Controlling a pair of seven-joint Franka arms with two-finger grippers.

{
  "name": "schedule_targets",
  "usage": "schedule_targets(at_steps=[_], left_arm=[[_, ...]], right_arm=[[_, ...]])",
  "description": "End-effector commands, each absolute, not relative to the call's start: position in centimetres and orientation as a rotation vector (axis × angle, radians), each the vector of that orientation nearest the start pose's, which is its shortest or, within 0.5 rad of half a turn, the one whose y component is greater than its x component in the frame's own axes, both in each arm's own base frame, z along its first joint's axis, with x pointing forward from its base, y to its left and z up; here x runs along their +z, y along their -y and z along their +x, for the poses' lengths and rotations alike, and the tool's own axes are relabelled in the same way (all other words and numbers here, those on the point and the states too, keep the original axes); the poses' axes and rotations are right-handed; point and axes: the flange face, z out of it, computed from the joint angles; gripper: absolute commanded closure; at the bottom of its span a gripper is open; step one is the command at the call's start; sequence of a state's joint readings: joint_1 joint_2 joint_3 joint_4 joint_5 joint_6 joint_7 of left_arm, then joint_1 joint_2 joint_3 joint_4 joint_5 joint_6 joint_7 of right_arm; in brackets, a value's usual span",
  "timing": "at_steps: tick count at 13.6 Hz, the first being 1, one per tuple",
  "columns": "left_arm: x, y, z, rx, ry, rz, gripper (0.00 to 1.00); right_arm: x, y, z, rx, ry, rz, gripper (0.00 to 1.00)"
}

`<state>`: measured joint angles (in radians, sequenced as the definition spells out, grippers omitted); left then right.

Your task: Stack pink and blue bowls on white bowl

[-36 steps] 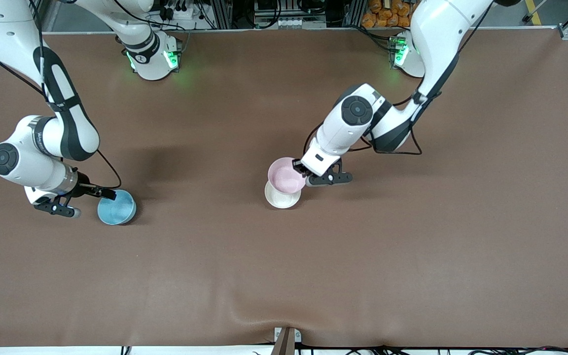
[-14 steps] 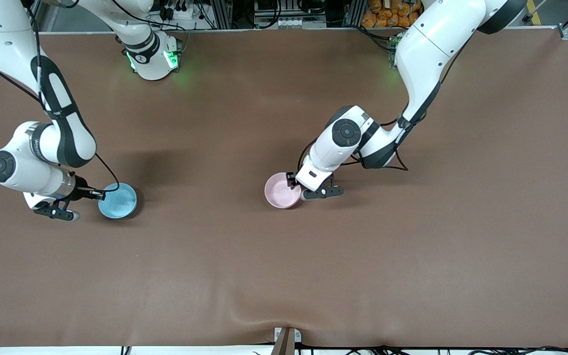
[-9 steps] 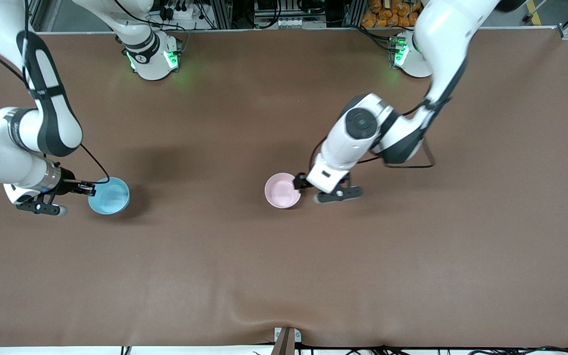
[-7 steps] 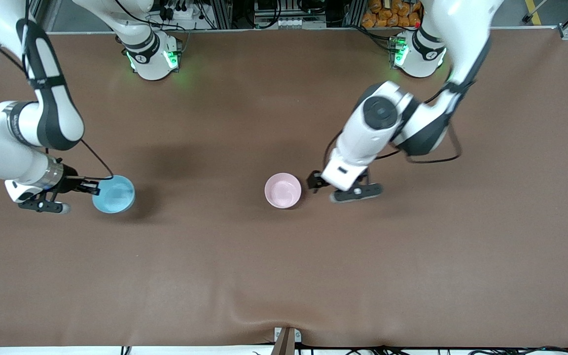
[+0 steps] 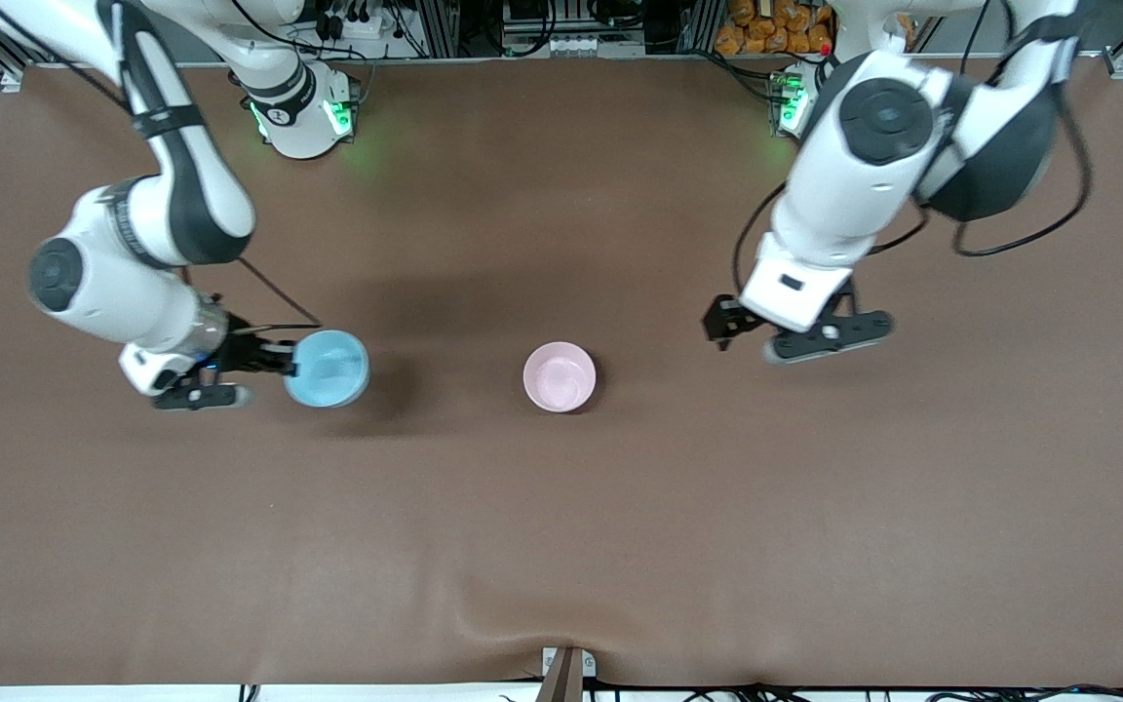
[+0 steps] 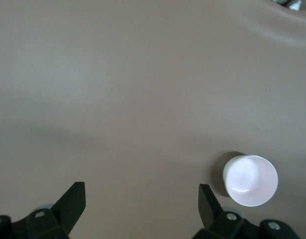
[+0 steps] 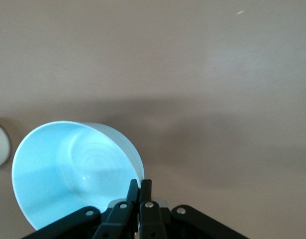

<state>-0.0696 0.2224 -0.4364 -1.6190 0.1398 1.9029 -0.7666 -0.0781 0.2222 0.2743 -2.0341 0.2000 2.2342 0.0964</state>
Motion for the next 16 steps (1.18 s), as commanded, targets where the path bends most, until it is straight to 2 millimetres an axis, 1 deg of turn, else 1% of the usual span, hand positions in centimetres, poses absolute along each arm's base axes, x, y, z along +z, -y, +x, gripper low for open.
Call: schedule_targets(at_steps=[1,2,4,6,7,8,9,10,11,12,13,15,16], left_arm=[[53.7,24.1,57.9,-0.113,0.391,-3.093,0.0],[54.9,22.4,58.0,-0.124,0.396,-3.085,0.0],[57.0,19.8,58.4,-0.096,0.327,-3.088,0.0],[59.1,17.5,58.7,-0.078,0.307,-3.081,0.0],[60.3,16.1,58.9,-0.08,0.332,-3.078,0.0],[61.1,15.9,58.5,-0.064,0.335,-3.07,0.0],[62.0,15.7,58.3,-0.073,0.333,-3.067,0.0],[62.4,14.7,58.3,-0.081,0.317,-3.071,0.0],[64.1,14.5,57.5,-0.125,0.249,-3.078,0.0],[64.7,13.7,57.2,-0.128,0.187,-3.099,0.0],[65.5,11.0,57.1,-0.118,0.175,-3.157,0.0],[65.1,8.8,55.7,-0.074,0.154,-3.169,0.0],[64.9,8.5,55.3,-0.06,0.154,-3.168,0.0]], right_arm=[[35.0,-18.2,56.2,0.027,-0.214,-2.902,1.0],[35.0,-20.2,55.9,0.004,-0.279,-2.888,1.0],[35.1,-24.4,54.6,0.022,-0.392,-2.877,1.0],[35.1,-27.6,53.6,0.049,-0.491,-2.859,1.0],[34.4,-29.0,53.6,0.068,-0.531,-2.849,1.0],[33.7,-29.9,54.0,0.068,-0.571,-2.831,1.0],[33.2,-31.2,54.1,0.055,-0.602,-2.809,1.0],[32.7,-32.1,54.2,0.046,-0.648,-2.785,1.0],[32.0,-33.2,54.1,0.041,-0.664,-2.773,1.0],[31.3,-33.9,54.2,0.044,-0.682,-2.763,1.0],[31.0,-34.8,54.3,0.049,-0.702,-2.753,1.0],[30.6,-36.8,54.6,0.049,-0.739,-2.746,1.0],[30.1,-37.9,54.6,0.038,-0.757,-2.756,1.0]])
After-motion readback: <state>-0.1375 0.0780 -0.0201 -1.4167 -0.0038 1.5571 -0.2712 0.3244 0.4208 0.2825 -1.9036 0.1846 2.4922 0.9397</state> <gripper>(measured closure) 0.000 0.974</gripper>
